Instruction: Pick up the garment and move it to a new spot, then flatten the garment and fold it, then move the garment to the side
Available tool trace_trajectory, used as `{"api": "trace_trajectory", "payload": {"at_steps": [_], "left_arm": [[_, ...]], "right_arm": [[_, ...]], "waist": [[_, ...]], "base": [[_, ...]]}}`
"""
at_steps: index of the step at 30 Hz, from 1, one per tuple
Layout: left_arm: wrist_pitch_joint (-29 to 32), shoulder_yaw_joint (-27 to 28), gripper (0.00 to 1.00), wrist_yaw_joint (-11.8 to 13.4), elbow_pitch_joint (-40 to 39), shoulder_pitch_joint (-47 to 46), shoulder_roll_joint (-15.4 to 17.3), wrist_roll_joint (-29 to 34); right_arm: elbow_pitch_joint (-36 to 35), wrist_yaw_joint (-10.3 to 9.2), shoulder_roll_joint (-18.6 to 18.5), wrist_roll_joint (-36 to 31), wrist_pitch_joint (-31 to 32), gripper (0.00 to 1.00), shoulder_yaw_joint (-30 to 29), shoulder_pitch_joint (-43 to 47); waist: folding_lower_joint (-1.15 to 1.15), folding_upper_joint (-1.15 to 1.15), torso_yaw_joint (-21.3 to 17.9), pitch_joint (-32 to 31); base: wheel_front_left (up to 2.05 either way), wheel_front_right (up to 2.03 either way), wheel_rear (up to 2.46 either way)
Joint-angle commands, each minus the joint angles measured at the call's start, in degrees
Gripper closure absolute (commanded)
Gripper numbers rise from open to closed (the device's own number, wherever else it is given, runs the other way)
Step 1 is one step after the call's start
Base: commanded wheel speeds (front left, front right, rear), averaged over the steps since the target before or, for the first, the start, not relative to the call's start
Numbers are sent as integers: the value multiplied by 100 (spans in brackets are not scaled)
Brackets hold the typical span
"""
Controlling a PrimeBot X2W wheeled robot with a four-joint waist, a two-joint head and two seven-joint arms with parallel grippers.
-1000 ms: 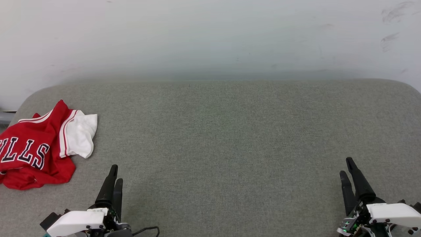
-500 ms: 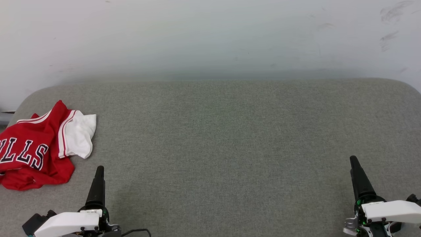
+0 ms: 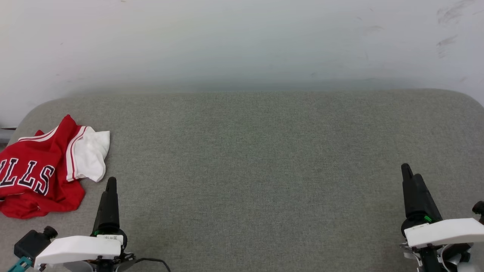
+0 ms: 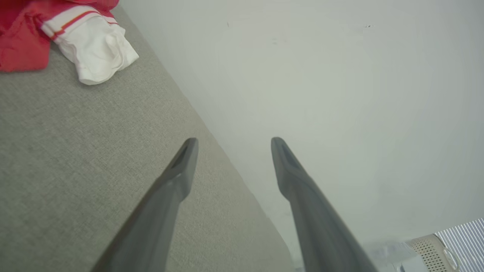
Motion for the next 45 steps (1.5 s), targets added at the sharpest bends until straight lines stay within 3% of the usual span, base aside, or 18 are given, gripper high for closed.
{"api": "trace_trajectory", "payload": {"at_steps": [1,24,45], "left_arm": [[-53,-23,0,18,-159,-7,23,195],[-466,-1166,0,794,-1117,195,143,3414],[-775,-2409,0,1759,-1019,172,754,4628]], "right_arm": [[-153,1,-2,-253,-51,0,30,-130],[-712,1,-51,-3018,-466,0,547,-42],[-743,0,-4,-4733,-777,0,666,0]], "waist": [[-1,0,0,2],[-1,0,-35,62],[-1,0,-53,55]], "base": [[0,0,0],[0,0,0],[0,0,0]]}}
